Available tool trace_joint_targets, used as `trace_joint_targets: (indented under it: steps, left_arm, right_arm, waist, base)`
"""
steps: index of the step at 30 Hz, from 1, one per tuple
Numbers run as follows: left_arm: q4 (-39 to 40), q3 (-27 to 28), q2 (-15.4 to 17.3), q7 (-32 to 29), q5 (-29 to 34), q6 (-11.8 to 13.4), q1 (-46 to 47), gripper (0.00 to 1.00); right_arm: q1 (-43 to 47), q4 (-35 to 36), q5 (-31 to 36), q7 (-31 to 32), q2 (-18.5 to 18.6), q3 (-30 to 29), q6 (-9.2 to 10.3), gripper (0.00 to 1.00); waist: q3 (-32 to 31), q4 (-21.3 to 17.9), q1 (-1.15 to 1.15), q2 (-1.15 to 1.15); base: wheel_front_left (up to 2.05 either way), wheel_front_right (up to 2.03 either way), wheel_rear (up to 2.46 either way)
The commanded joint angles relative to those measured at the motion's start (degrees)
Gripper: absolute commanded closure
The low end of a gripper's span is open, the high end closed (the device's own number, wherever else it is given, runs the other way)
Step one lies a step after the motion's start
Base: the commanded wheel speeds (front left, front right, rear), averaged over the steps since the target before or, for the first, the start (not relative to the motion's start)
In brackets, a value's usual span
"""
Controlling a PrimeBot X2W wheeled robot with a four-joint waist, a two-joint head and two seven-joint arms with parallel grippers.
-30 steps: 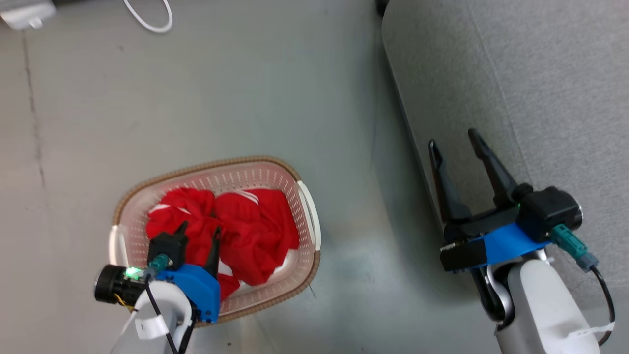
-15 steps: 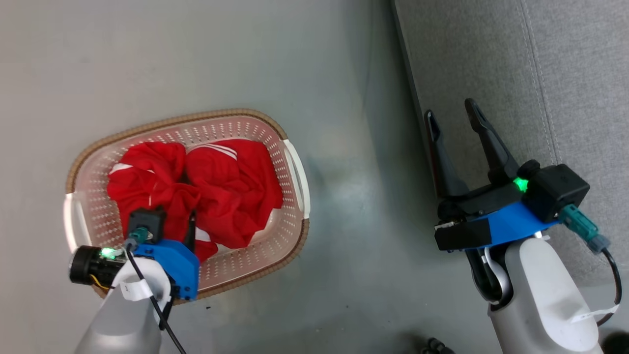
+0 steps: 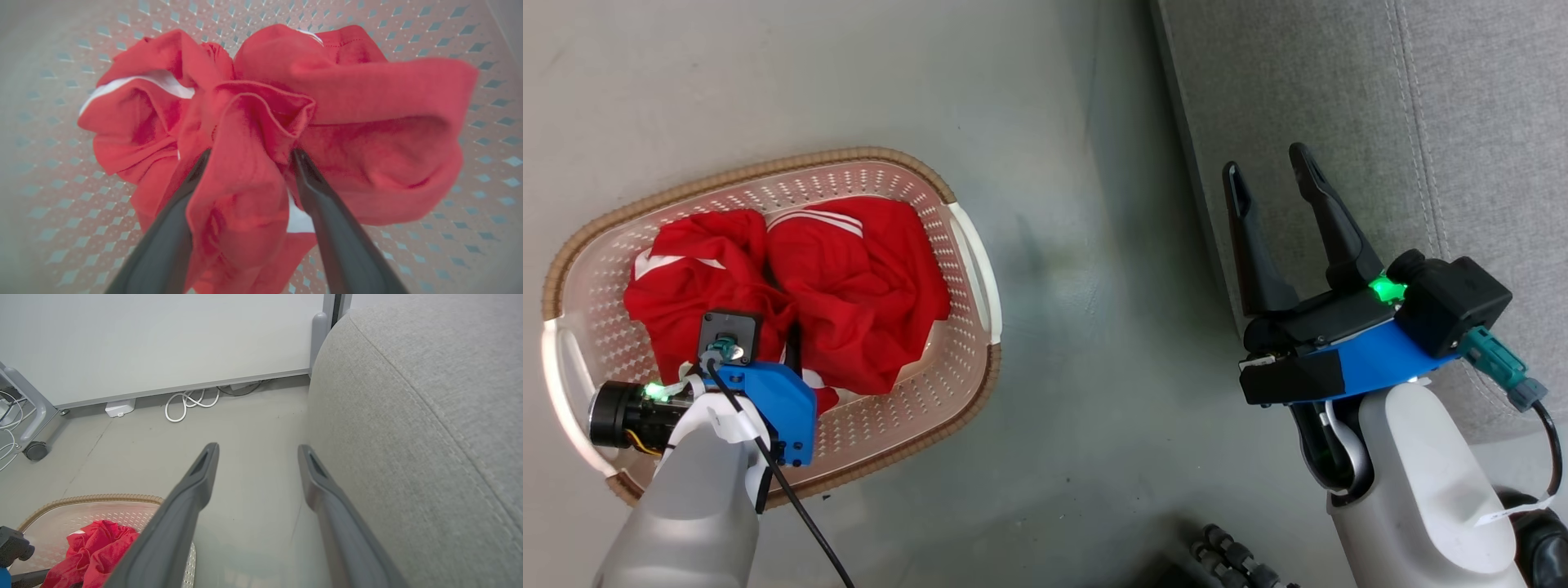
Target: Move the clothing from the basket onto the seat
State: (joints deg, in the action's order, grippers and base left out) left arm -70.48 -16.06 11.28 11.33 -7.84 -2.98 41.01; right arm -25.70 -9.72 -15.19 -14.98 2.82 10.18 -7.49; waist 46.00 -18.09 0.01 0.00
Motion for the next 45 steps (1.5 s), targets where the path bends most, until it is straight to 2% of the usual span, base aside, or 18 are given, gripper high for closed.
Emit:
trace_joint_targets:
  steps: [1,6,7,8,9,10,31,37,45]
  left_arm:
    - [-0.2,-0.2,0.5,-0.1,0.2,0.4,0.9,0.0]
    - [-0.8,-0.5,0.8,-0.2,-0.2,1.0,1.4,0.0]
    - [-0.9,-0.6,0.8,-0.2,-0.1,1.1,1.5,0.09]
    - [-1.0,-0.7,0.7,-0.1,-0.1,1.2,1.6,0.6]
    - [-1.1,-0.8,0.7,0.0,-0.2,1.3,1.7,0.92]
    - [-1.1,-0.9,0.6,0.1,-0.3,1.2,1.8,1.0]
    - [-2.2,-2.2,-2.0,1.3,-2.6,-0.3,0.7,1.0]
    - [-2.1,-2.7,-3.3,2.4,-3.0,-0.6,0.0,1.0]
    - [-1.4,-4.0,-5.5,3.5,-3.6,-2.0,-2.6,1.0]
  right_arm:
    - [-1.1,0.3,-0.2,-0.3,0.1,0.0,-0.01,0.0]
    - [-1.2,0.5,-0.7,-0.3,0.1,-0.1,-0.01,0.0]
    - [-1.2,0.5,-0.7,-0.3,0.1,-0.1,-0.01,0.0]
    - [-1.2,0.5,-0.8,-0.3,0.1,-0.2,-0.01,0.0]
    - [-1.2,0.5,-1.1,-0.3,0.1,-0.3,-0.01,0.0]
    - [-1.2,0.5,-1.1,-0.3,0.1,-0.3,-0.01,0.0]
    - [-1.6,-0.1,-0.9,-0.3,0.1,-0.2,-0.01,0.0]
    - [-0.6,-1.2,0.0,-0.3,0.1,-0.2,-0.01,0.0]
    - [2.4,-3.8,2.0,-0.3,0.2,-0.5,-0.01,0.0]
  waist:
    - [0.2,-0.3,-0.01,0.0]
    - [0.6,-0.9,-0.01,0.0]
    - [0.7,-0.9,-0.01,0.0]
    - [0.7,-0.9,-0.01,0.0]
    - [0.7,-0.9,-0.01,0.0]
    - [0.6,-0.8,-0.01,0.0]
    - [-1.4,1.0,-0.01,0.0]
    - [-6.1,3.2,-0.01,0.0]
    - [-17.6,7.3,-0.01,0.0]
  base:
    - [0.0,0.0,0.0]
    - [0.0,0.0,0.0]
    - [0.0,0.0,0.0]
    - [0.0,0.0,0.0]
    - [0.0,0.0,0.0]
    - [0.0,0.0,0.0]
    - [0.0,0.0,0.0]
    - [0.0,0.0,0.0]
    - [0.0,0.0,0.0]
